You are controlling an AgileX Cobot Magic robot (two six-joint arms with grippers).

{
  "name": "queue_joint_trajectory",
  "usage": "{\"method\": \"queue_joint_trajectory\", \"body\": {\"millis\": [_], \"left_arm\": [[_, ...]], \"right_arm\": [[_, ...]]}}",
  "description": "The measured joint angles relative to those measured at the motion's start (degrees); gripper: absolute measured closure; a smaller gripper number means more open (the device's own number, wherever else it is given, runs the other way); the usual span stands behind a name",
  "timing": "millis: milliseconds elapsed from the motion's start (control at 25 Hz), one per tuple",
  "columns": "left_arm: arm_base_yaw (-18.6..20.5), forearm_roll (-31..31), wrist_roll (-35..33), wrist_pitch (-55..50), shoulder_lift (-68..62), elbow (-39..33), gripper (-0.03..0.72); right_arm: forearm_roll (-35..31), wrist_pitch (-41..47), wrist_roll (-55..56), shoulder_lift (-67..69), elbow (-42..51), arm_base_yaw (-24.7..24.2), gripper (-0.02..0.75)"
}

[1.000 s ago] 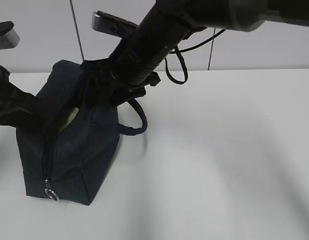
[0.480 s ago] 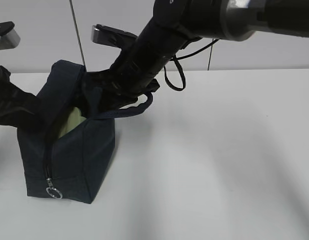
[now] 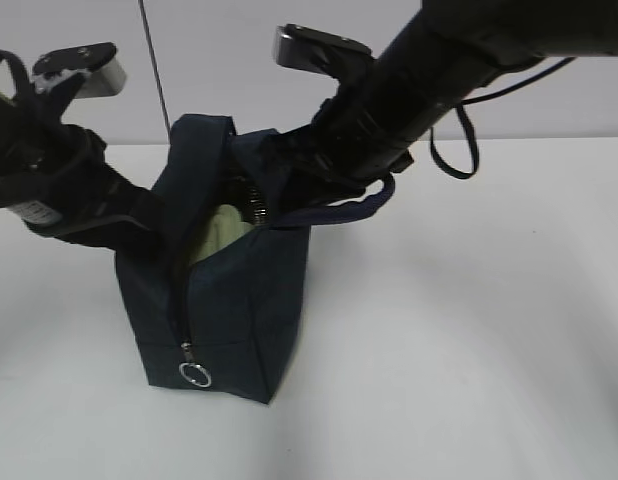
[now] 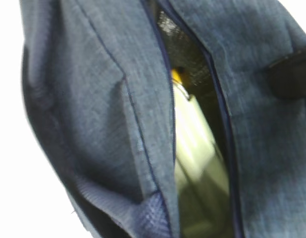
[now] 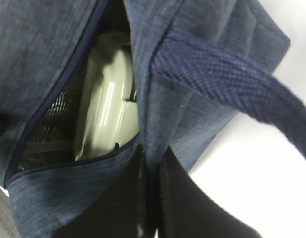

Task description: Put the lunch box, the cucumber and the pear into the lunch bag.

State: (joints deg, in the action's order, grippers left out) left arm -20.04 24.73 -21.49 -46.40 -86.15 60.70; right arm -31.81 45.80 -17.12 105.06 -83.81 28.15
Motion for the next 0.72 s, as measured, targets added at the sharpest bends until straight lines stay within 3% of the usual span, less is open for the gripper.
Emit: {"method": "queue_joint_trajectory", "body": {"millis": [200, 480, 560, 720], "left_arm": [[-2.4, 1.0, 0.3, 0.1, -4.1, 4.7, 0.705], [-2.5, 1.7, 0.4, -0.4, -5.2, 5.6, 0.694], [-2.5, 1.7, 0.4, -0.8, -5.2, 5.6, 0.657], [-2.5, 1.9, 0.4, -1.2, -5.2, 5.6, 0.511]], "right_arm": [[-4.1, -2.7, -4.4, -7.1, 9.3, -1.7, 0.729], [-8.0, -4.8, -7.5, -8.2, 10.9, -1.7, 0.704], [-8.0, -5.0, -8.0, -8.2, 10.9, -1.7, 0.629], [-7.5, -5.4, -8.4, -8.2, 10.9, -1.7, 0.365]]}}
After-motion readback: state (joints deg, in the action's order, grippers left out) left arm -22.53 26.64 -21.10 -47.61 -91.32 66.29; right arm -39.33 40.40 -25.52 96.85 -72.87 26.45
